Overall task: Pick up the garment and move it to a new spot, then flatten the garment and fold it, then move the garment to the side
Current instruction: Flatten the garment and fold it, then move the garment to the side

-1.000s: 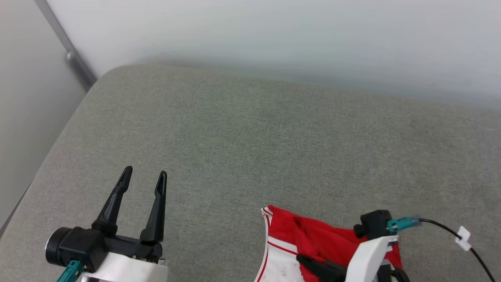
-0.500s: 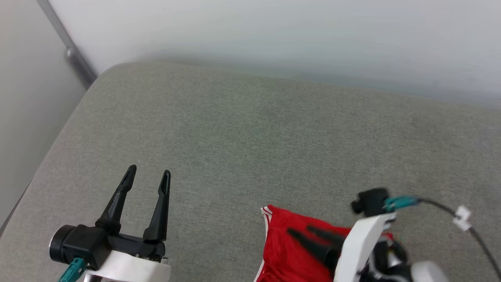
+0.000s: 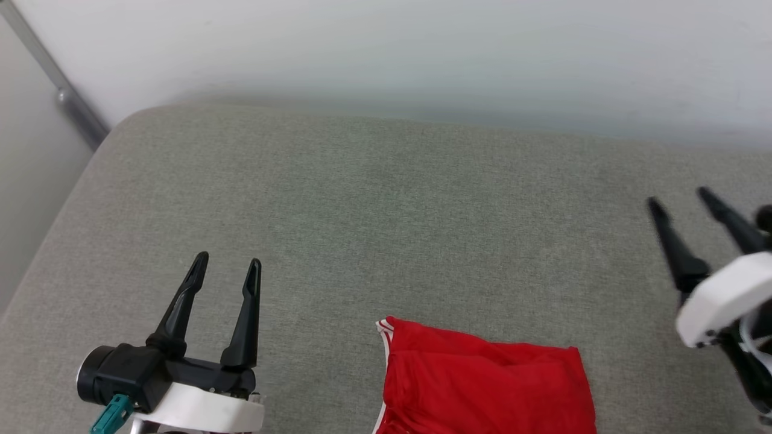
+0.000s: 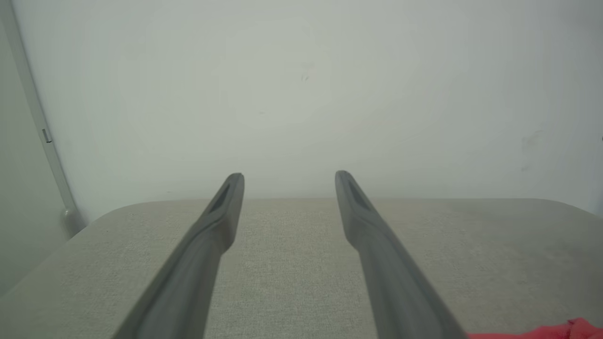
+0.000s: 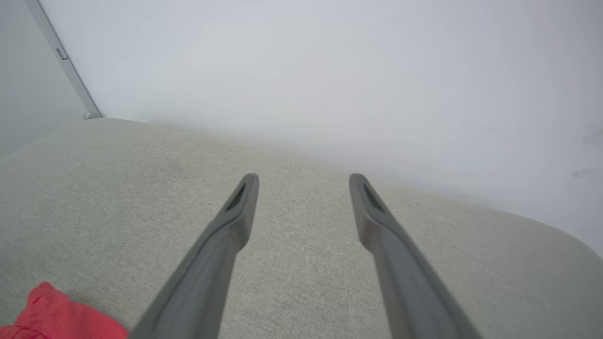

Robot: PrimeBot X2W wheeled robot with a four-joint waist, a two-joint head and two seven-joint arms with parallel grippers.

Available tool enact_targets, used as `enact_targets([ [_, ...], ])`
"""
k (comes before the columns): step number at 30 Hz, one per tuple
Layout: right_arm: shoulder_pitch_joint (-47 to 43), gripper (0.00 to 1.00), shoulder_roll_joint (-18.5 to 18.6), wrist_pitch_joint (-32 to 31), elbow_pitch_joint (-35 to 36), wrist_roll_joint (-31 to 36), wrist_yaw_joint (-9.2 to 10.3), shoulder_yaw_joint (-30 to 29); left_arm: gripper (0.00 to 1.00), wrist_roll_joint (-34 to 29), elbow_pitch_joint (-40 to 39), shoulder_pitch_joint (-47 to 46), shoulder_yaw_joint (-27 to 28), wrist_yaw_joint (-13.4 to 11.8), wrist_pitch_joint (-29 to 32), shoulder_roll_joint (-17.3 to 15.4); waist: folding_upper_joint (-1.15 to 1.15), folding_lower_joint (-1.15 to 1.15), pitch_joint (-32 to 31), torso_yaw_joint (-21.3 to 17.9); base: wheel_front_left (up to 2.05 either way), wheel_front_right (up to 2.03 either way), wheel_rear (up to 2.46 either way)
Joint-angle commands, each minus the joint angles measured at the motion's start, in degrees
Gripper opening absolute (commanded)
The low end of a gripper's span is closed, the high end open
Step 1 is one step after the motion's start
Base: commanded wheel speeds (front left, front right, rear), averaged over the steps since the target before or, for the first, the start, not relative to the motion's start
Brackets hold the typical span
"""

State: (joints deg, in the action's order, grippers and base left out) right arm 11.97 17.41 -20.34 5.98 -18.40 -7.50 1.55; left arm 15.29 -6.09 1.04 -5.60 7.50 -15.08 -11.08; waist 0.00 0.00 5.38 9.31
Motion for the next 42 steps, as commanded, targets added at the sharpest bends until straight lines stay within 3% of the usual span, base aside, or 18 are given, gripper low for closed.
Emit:
enact_targets([
  [1,-1.81,1.0,0.94,2.79,0.59,0.77,0.02,-1.52,1.0,-0.01,0.02,-0.44,-0.08,-0.05,-0.11,0.12,0.0,0.0,0.26,-0.36,0.0,0.0,0.0],
  [5,-6.14,1.0,1.11,9.67,2.04,1.65,0.01,-5.51,1.0,0.01,0.39,0.13,-0.08,-0.05,-0.11,0.36,0.0,0.0,0.48,-0.84,0.0,0.0,0.0],
  [12,-14.31,1.0,-3.77,19.89,5.21,2.21,0.02,-9.06,1.0,-0.51,0.71,1.16,-1.27,-0.05,-0.11,1.05,0.0,0.0,0.23,-1.34,0.0,0.0,0.0],
  [18,-17.28,1.0,-7.39,24.14,4.63,2.94,0.02,-8.65,1.0,-0.94,0.55,2.33,-1.47,-0.05,-0.11,1.89,0.0,0.0,-0.3,-1.6,0.0,0.0,0.0],
  [27,-18.2,1.0,-7.88,24.97,3.57,3.95,0.02,-7.1,1.0,-1.0,0.21,3.03,-0.88,-0.05,-0.11,2.5,0.0,0.0,-0.61,-2.49,0.0,0.0,0.0],
  [33,-18.61,1.0,-7.4,22.27,3.21,4.29,0.02,-6.63,1.0,-1.33,0.27,2.29,-1.39,-0.05,-0.11,2.68,0.0,0.0,-0.55,-2.56,0.0,0.0,0.0],
  [38,-18.91,1.0,-5.12,15.64,4.54,2.94,0.02,-4.96,1.0,-1.26,0.37,2.02,-1.46,-0.05,-0.11,2.62,0.0,0.0,-0.39,-2.43,0.0,0.0,0.0],
  [42,-19.82,1.0,-1.25,3.13,7.32,-0.49,0.01,-3.23,1.0,-1.28,0.47,1.79,-1.65,-0.04,-0.11,2.78,0.0,0.0,0.05,-1.98,0.0,0.0,0.0],
])
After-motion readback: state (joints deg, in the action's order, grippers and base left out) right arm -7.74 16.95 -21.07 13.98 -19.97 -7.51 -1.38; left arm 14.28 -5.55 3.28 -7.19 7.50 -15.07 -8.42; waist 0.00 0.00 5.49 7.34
